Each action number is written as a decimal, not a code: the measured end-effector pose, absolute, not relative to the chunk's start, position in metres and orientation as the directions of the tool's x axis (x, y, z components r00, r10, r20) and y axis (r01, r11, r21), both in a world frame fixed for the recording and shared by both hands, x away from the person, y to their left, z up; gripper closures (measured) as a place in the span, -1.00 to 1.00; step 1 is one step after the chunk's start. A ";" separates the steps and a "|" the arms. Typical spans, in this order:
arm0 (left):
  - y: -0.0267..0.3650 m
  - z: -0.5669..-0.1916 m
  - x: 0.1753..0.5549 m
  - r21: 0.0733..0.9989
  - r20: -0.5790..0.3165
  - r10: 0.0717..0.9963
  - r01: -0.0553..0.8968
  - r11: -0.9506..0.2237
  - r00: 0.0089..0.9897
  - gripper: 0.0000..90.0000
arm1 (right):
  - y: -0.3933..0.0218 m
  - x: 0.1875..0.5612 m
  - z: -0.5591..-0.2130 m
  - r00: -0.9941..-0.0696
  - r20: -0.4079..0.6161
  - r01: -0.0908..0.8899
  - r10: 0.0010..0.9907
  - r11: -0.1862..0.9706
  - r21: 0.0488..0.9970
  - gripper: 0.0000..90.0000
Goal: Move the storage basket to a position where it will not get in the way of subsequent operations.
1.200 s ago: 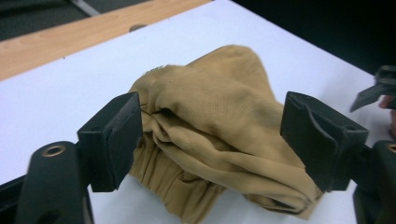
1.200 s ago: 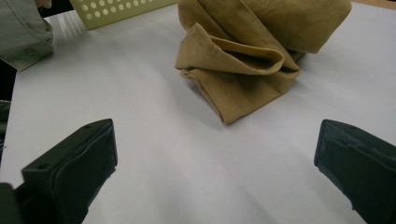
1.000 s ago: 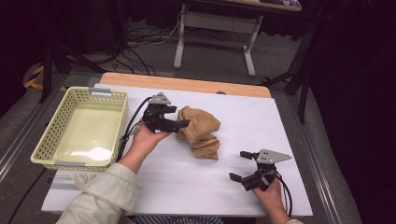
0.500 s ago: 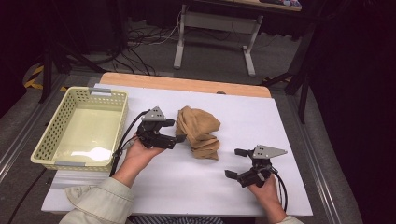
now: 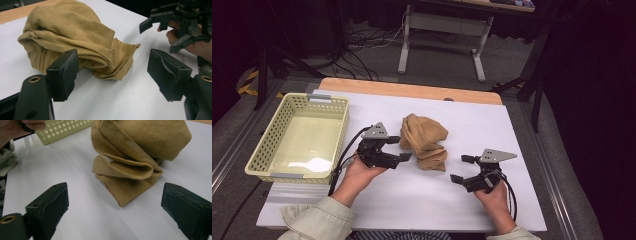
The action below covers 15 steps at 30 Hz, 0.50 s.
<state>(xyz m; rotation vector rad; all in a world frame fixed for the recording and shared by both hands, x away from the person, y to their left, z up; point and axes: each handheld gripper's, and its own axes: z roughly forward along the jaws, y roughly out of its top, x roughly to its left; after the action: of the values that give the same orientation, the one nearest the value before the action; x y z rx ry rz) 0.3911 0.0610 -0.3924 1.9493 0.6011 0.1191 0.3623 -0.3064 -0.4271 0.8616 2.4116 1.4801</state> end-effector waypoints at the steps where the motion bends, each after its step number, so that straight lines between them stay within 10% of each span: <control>1: 0.061 -0.394 0.390 0.872 -0.179 0.459 0.356 -0.334 0.870 -0.42 | -0.306 0.364 -0.426 -0.814 0.140 0.381 0.563 0.337 0.861 -0.75; 15: 0.058 -0.403 0.375 0.859 -0.155 0.428 0.335 -0.388 0.890 -0.39 | -0.285 0.402 -0.417 -0.787 0.101 0.415 0.609 0.400 0.817 -0.46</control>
<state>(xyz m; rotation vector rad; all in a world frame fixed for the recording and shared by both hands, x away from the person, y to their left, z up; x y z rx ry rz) 0.3750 0.0585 -0.4029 2.0084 0.5541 0.1111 0.4024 -0.2847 -0.4174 0.9081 2.4421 1.3321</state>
